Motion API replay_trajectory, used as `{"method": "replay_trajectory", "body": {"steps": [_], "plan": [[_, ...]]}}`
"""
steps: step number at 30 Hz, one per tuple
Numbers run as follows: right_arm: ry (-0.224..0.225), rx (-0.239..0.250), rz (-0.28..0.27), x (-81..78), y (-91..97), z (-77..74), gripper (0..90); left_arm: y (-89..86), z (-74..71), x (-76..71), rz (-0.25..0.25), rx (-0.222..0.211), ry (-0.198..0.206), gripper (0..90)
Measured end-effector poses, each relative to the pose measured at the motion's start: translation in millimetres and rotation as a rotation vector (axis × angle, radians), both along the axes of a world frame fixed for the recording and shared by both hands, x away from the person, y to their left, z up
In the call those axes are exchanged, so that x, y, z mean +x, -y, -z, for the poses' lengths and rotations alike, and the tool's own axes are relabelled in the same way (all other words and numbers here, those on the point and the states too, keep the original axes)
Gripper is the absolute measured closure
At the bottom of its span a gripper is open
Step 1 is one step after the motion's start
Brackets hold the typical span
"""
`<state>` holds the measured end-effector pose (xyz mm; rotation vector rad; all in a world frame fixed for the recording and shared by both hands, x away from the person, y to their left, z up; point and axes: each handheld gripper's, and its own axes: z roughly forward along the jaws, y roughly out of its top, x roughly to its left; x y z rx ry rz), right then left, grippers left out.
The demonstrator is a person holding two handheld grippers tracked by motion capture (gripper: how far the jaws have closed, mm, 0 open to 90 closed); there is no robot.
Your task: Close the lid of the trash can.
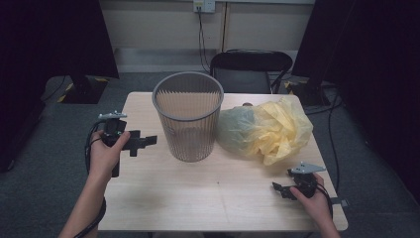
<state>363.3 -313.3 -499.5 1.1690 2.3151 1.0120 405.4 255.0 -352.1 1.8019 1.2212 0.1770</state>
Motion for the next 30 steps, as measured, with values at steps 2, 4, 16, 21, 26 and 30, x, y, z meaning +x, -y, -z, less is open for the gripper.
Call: {"method": "replay_trajectory", "body": {"steps": [2, 4, 16, 21, 26, 30], "plan": [[0.0, 0.0, 0.0, 0.0, 0.0, 0.0, 13.9, 0.7, 3.3, -1.1, 0.003, -0.002, -0.007, 15.9], [0.0, 0.0, 0.0, 0.0, 0.0, 0.0, 13.9, 1.2, 5.7, -1.8, 0.007, 0.002, -0.007, 15.9], [0.0, 0.0, 0.0, 0.0, 0.0, 0.0, 13.8, 3.9, 23.2, -3.9, 0.009, -0.012, -0.024, 15.9], [0.0, 0.0, 0.0, 0.0, 0.0, 0.0, 13.8, 5.2, 33.3, -4.4, 0.017, -0.009, -0.033, 15.9], [0.0, 0.0, 0.0, 0.0, 0.0, 0.0, 13.8, 5.3, 42.5, -5.5, 0.015, -0.015, -0.04, 15.9], [0.0, 0.0, 0.0, 0.0, 0.0, 0.0, 13.9, 4.9, 49.5, -6.3, 0.016, -0.02, -0.048, 15.9]]}}
